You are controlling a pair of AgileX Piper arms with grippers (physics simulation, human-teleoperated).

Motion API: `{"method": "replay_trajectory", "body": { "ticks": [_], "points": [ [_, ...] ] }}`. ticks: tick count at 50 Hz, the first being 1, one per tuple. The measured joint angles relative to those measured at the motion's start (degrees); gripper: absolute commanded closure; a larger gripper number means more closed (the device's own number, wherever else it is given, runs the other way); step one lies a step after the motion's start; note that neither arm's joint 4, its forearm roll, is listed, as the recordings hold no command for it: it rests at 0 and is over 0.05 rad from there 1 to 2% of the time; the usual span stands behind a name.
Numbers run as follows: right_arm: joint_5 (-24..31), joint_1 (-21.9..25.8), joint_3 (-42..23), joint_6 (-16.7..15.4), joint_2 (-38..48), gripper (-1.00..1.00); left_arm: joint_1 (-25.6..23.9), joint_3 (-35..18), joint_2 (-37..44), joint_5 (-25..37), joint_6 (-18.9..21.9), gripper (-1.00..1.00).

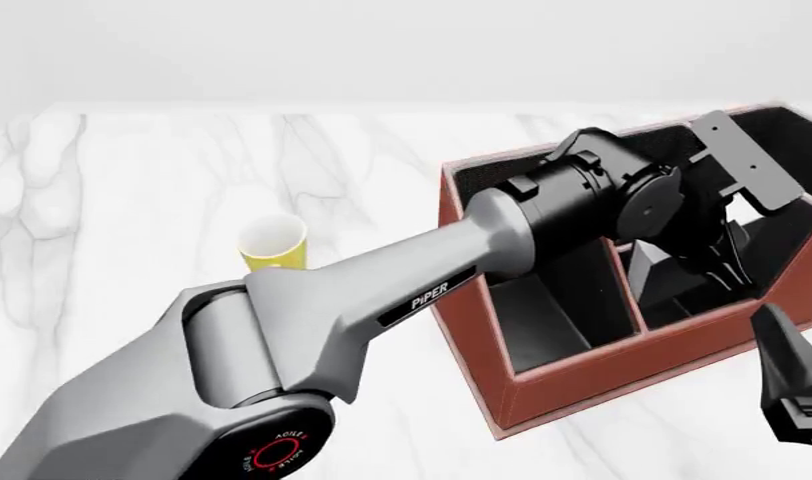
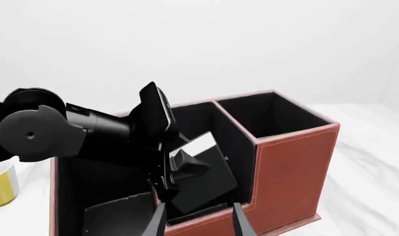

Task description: Pick up the book and place it in the back compartment of the caddy.

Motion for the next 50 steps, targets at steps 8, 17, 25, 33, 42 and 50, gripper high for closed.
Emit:
{"method": "replay_trajectory", "body": {
  "ticks": [8, 17, 25, 33, 42, 50],
  "points": [
    [-0.3, 0.0, 0.0, 0.1, 0.3, -1.00, 0.1, -0.8, 0.5, 0.1, 0.4, -1.00],
    [-0.4, -0.1, 0.2, 0.2, 0.4, -1.00, 0.1, -0.4, 1.2, -1.2, 0.1, -1.00],
    [-0.5, -0.1, 0.2, 0.1, 0.5, -1.00, 0.2, 0.0, 1.0, -1.8, -0.2, -1.00],
    [-0.4, -0.2, 0.1, 0.0, 0.4, -1.00, 0.2, 2.7, -1.2, -3.4, -0.5, -1.00],
    [-0.3, -0.2, 0.1, -0.2, 0.2, -1.00, 0.7, 5.0, -4.3, -4.5, -0.8, -1.00],
    [-0.1, -0.4, 0.1, -0.5, 0.0, -1.00, 1.2, 7.7, -7.7, -5.5, -0.6, -1.00]
  ]
}}
